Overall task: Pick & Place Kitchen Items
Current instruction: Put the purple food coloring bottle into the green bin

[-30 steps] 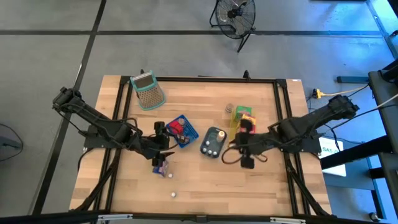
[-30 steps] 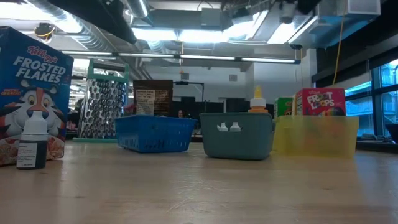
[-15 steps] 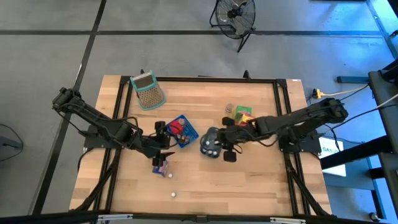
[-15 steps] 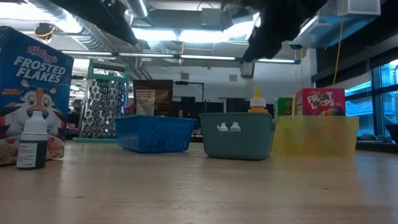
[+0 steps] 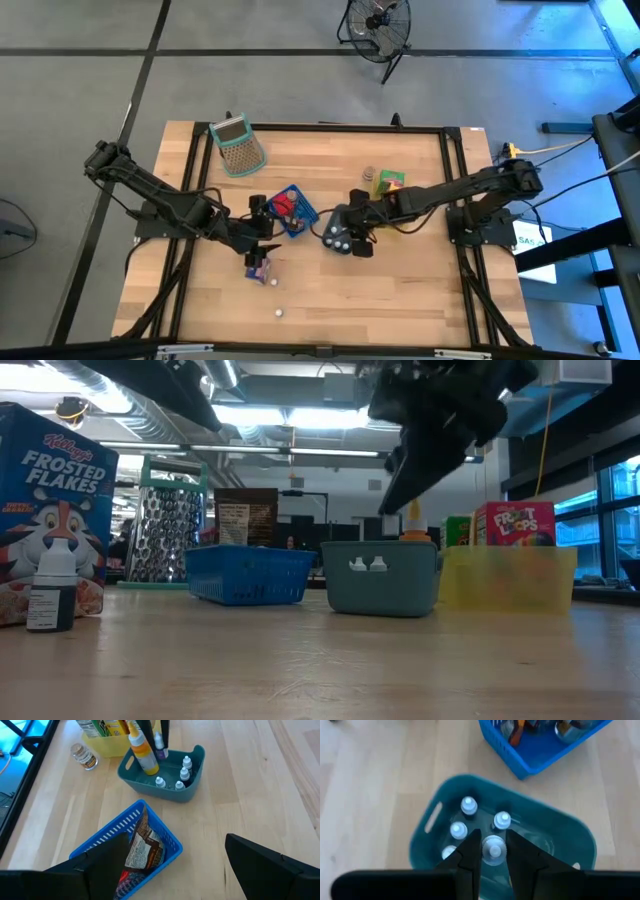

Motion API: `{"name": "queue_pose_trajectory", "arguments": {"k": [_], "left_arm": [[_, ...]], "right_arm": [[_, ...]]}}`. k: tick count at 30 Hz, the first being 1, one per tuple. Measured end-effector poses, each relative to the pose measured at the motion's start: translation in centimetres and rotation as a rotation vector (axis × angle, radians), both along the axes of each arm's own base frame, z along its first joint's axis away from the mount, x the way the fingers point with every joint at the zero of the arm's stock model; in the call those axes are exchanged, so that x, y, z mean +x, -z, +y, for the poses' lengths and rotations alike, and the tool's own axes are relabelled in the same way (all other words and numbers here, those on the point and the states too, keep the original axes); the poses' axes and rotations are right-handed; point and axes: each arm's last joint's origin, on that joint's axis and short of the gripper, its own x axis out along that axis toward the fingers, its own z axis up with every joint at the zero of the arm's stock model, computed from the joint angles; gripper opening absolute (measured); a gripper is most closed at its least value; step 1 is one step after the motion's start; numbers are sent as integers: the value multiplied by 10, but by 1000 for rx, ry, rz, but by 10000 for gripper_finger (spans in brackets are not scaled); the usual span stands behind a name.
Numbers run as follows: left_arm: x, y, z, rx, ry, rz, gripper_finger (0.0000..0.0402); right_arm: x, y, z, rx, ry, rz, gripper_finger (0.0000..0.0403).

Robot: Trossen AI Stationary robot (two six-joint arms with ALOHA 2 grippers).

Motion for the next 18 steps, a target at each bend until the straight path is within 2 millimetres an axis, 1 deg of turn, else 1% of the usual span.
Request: {"name": "queue_pose_trajectory", "arguments": {"k": [4,8,18], "left_arm": [[0,-1,0,9,10,-4,329],[1,-1,1,6,6,-10,329],[3,-1,4,-11,4,-3,329]], "right_arm": [[5,11,1,-13,-9,23,72],[7,16,1,-14,-9,31,72],[8,19,1,-26,-1,36,72]]}}
